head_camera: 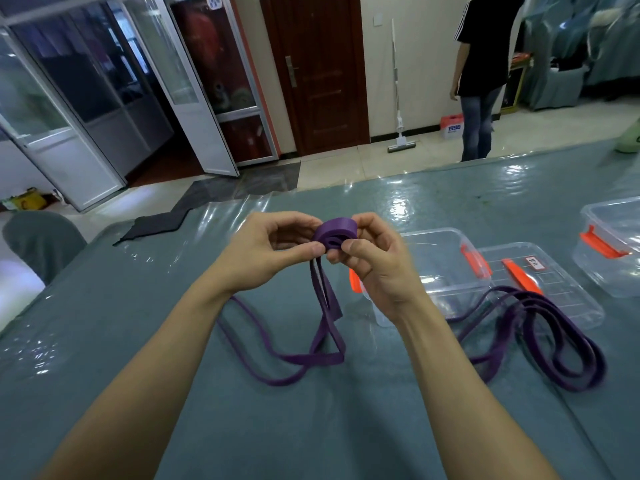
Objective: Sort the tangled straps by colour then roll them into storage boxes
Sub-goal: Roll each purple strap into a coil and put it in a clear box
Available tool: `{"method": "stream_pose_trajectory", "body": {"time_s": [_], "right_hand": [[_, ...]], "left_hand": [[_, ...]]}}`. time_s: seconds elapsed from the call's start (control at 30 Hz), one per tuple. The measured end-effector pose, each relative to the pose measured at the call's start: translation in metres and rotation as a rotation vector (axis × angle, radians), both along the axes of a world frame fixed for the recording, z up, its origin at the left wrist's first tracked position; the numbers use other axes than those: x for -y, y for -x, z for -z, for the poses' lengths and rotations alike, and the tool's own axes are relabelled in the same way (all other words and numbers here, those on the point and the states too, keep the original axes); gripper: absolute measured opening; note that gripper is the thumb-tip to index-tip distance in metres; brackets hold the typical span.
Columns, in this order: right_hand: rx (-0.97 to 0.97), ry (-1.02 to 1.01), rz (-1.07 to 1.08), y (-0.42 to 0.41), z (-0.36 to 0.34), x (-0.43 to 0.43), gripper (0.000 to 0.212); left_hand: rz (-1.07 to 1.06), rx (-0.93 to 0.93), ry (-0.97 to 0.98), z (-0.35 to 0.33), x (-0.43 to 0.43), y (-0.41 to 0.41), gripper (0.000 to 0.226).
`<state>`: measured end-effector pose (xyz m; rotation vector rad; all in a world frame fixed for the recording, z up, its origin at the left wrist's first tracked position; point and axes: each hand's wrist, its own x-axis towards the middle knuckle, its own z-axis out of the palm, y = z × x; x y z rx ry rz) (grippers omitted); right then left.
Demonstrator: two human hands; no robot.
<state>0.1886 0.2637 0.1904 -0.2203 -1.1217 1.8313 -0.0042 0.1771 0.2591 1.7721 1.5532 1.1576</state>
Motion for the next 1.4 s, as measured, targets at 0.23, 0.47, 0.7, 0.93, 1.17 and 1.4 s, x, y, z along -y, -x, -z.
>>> {"method": "stream_pose_trajectory", "body": {"time_s": [0.23, 0.47, 0.7, 0.93, 1.17, 1.4], "right_hand": [[-0.054, 0.113, 0.019, 0.011, 0.015, 0.012, 0.029], [0.303, -0.150, 0.064, -0.010, 0.022, 0.010, 0.035], [0.861, -0.737, 0.216, -0.029, -0.006, -0.006, 0.038], [0.667, -0.741, 0.252, -0.021, -0.044, -0.012, 0.027], [0.427, -0.538, 0.133, -0.012, -0.058, -0.018, 0.029], [0.181, -0.256, 0.060, 0.009, -0.072, -0.022, 0.034]], "left_hand": [[-0.052, 0.152, -0.016, 0.012, 0.000, -0.009, 0.029], [-0.111, -0.007, -0.029, 0.011, 0.006, -0.005, 0.025], [0.015, -0.550, 0.010, -0.014, 0.004, -0.006, 0.025], [0.033, -0.169, 0.048, -0.037, 0.005, 0.012, 0.040], [-0.006, 0.052, -0.057, -0.028, 0.001, 0.016, 0.039], [-0.084, 0.147, -0.126, -0.044, -0.020, 0.010, 0.036]]}}
